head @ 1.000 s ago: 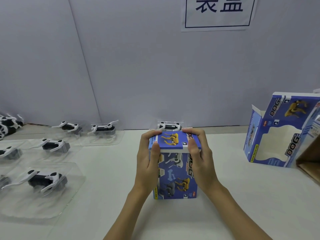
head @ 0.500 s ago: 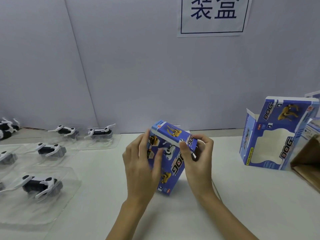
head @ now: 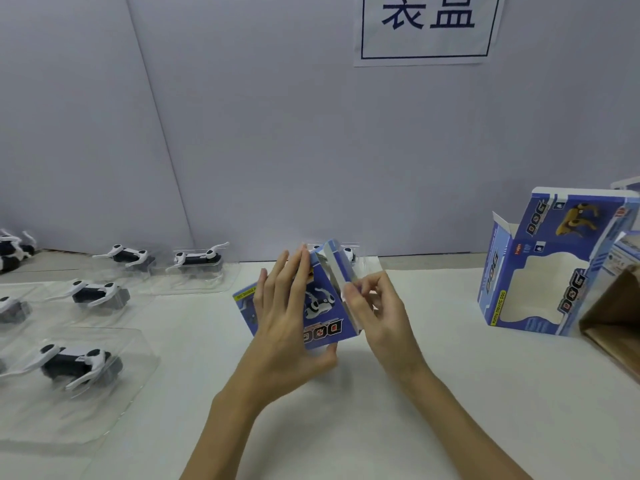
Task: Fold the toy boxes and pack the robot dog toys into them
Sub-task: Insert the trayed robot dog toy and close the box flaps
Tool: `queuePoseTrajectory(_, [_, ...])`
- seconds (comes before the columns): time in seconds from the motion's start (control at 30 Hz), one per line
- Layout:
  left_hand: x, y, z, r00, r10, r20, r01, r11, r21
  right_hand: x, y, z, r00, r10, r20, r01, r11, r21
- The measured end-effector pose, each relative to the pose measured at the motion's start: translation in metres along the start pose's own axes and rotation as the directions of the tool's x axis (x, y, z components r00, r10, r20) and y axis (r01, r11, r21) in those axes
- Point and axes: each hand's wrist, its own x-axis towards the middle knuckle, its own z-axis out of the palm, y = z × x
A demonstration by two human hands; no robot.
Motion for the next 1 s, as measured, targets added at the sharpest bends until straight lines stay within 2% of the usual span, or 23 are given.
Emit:
queuePoseTrajectory(0.07, [-0.001,-0.002,0.000,1.000,0.011,0.011,-0.011,0.999,-0.030,0.002,-0.002,-0.005,0.999,-0.030,0.012,0.031,0.992,-0.121])
queuePoseTrajectory(0.2, [-0.001,0.004,0.008,0.999,0.041,-0.011,-0.041,0.999,-0.025,0.002,-0.006,-0.010,0.993,-0.092,0.067,0.103,0.978,-0.182])
queuePoseTrajectory(0.33, [-0.001,0.007,0.014,0.996,0.054,-0.068,-0.056,0.998,-0.029,-0.001,-0.002,-0.007,0.984,-0.139,0.107,0.156,0.974,-0.165])
queuePoseTrajectory(1.0, [-0.001,0.012,0.010,0.996,0.043,-0.083,-0.043,0.999,0.007,0.000,0.001,-0.004,0.983,-0.178,0.056,0.185,0.960,-0.208])
